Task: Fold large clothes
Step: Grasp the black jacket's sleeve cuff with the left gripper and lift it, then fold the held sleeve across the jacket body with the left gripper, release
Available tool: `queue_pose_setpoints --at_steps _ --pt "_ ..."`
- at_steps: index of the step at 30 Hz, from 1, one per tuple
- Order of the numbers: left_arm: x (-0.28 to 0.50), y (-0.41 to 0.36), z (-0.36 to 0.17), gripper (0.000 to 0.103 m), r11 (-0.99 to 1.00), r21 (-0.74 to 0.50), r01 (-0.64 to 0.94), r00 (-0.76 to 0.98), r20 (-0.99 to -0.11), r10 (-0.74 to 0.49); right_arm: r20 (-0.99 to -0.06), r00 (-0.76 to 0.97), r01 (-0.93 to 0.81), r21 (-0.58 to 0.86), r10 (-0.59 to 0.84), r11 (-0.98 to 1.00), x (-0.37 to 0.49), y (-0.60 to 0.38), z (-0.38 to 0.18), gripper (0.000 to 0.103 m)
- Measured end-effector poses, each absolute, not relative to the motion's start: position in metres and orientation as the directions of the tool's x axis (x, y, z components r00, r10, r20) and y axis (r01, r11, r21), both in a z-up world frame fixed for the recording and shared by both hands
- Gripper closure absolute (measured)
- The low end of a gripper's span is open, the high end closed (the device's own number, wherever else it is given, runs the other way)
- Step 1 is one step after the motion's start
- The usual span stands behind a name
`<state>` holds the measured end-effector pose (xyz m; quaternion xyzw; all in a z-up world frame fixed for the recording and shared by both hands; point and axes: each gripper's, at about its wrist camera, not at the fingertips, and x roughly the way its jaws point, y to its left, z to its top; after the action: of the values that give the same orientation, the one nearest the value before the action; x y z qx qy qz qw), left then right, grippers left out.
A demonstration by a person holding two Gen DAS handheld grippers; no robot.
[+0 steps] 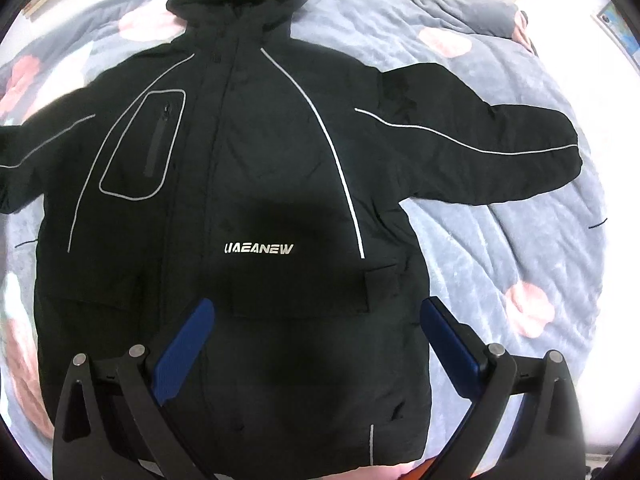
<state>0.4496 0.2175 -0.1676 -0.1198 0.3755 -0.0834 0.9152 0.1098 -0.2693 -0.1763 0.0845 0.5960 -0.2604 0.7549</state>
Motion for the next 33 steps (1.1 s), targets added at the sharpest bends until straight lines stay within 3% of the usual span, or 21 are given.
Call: queue_pose_setpoints --at_steps 10,20,26,29,31,33 --pt "0.396 0.008 -0.138 0.089 0.850 -0.128 0.511 0.611 -0.641 -0.464 -0.948 0.171 0.542 -0.136 -0.268 0.829 0.085 -0.289 -0.176 0.000" --pt "0.356 -0.147 -0.157 0.089 0.700 -0.162 0.695 0.449 -0.663 -0.599 -0.963 0.148 0.595 -0.097 -0.228 0.798 0.056 -0.323 -0.196 0.000" --pt "0.340 -0.216 -0.210 0.087 0.657 -0.108 0.746 0.372 -0.751 -0.545 -0.968 0.149 0.611 -0.072 -0.203 0.788 0.050 -0.337 -0.207 0.000" --pt "0.342 -0.232 -0.257 0.078 0.653 -0.145 0.744 0.277 -0.822 -0.498 -0.967 0.144 0.606 -0.080 -0.208 0.791 0.051 -0.340 -0.211 0.000" --pt "0.345 -0.238 -0.281 0.058 0.647 -0.218 0.731 0.184 -0.850 -0.494 -0.968 0.143 0.604 -0.082 -0.209 0.793 0.054 -0.340 -0.213 0.000" --pt "0.344 -0.236 -0.297 0.056 0.632 -0.299 0.715 0.107 -0.846 -0.522 -0.966 0.153 0.599 -0.077 -0.209 0.797 0.058 -0.341 -0.212 0.000"
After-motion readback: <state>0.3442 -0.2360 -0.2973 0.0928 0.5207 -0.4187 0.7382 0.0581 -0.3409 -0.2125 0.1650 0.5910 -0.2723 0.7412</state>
